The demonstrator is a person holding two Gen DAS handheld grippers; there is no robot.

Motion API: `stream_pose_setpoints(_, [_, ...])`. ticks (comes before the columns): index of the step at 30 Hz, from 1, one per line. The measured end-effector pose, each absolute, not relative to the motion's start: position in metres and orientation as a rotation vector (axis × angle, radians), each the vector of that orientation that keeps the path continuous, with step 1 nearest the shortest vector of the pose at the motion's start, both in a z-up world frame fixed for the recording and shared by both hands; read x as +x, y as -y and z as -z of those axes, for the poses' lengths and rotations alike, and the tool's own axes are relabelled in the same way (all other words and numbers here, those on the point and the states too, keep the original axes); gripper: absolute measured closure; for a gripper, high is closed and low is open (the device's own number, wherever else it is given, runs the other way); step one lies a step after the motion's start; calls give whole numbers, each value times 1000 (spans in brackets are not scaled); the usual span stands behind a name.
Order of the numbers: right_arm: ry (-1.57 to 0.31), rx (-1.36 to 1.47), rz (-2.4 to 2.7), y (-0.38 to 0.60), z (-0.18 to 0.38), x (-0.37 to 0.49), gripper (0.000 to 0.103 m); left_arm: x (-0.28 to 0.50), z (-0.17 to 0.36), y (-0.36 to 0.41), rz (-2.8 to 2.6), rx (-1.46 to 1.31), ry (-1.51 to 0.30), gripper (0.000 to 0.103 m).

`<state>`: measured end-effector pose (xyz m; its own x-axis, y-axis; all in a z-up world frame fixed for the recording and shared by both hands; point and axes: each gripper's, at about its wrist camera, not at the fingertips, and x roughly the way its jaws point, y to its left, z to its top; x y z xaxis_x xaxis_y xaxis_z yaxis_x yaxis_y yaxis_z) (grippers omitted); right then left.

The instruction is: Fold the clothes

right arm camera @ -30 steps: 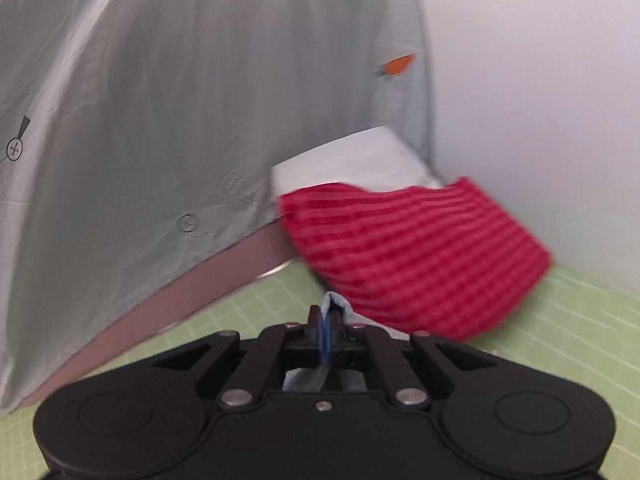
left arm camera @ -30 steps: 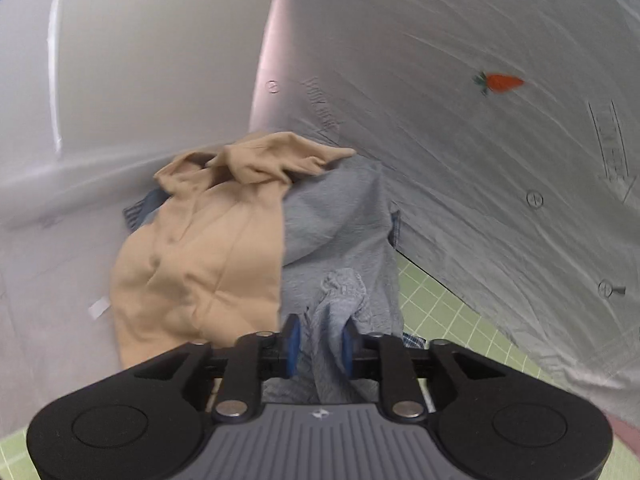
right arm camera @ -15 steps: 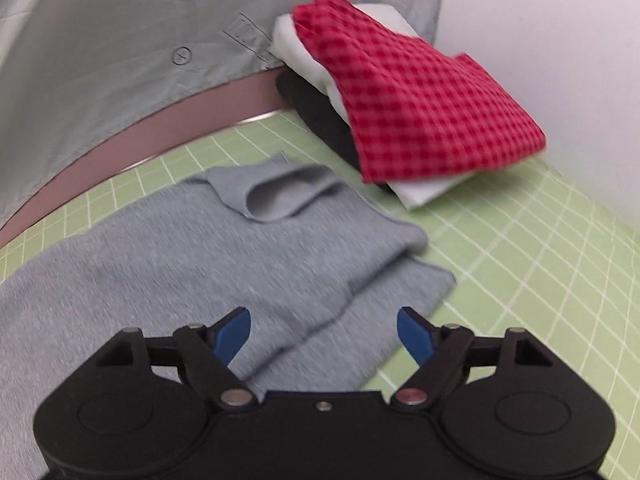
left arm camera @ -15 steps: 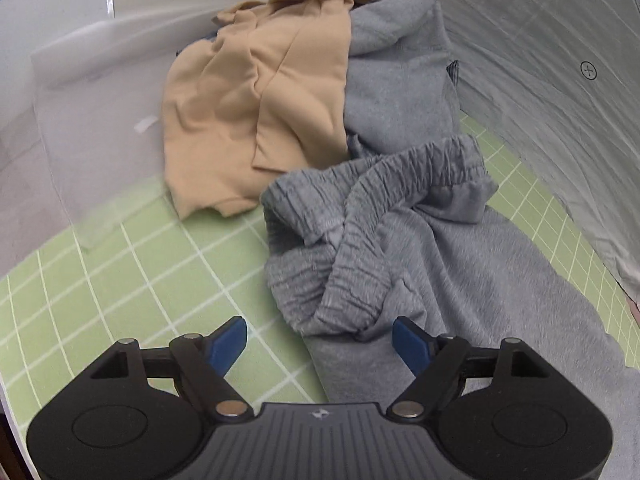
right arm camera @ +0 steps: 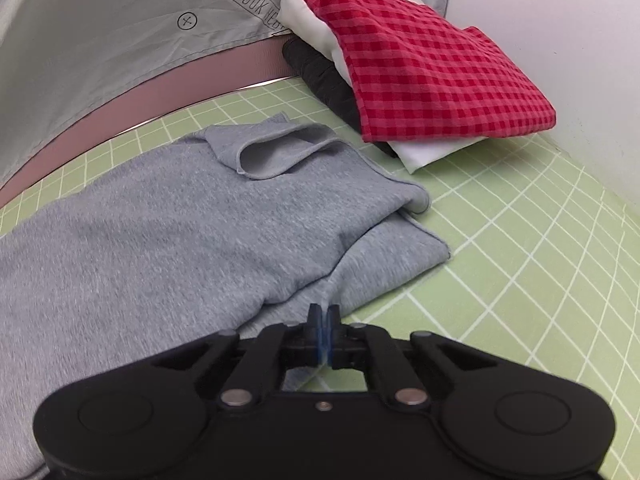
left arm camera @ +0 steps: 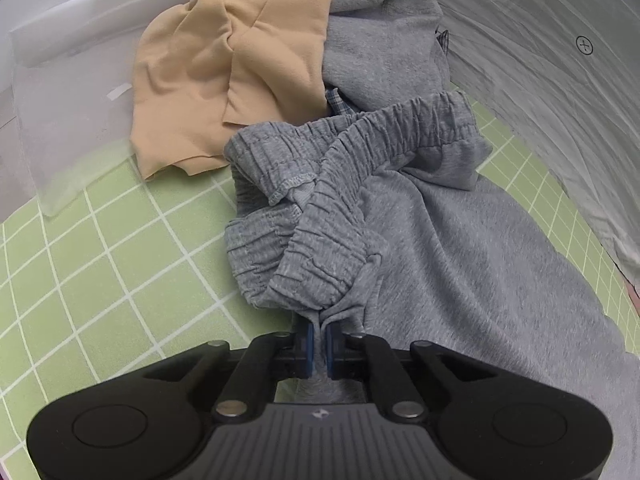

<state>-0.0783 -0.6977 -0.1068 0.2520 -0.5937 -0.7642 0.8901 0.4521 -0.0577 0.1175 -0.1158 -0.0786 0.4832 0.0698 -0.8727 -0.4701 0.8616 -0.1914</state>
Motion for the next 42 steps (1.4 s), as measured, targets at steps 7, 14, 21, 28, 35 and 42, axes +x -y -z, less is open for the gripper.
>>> stream_pose_setpoints(7, [-808,477,1170,693,104,-144,101,64,73,97,-292,-439,-1035,100])
stream_pose_setpoints(14, [-867,408,1173,673,105,-187,98,32,58,93,-187,-329,-994,83])
stream_pose_setpoints(21, [-800,448,1174,648,96,-178,58,52,60,83,-197,-363,-961,49])
stream_pose_setpoints(28, [-839,434,1104,628,101,-148,52,64,67,75,-215,-414,-953,87])
stream_pose_setpoints(35, [-862,407,1098,627,104,-145,50,69,44,35,-287,-356,-878,94])
stream_pose_setpoints(42, [-861,426,1082,630,103,-149,48,67,43,40,-325,-368,-900,80])
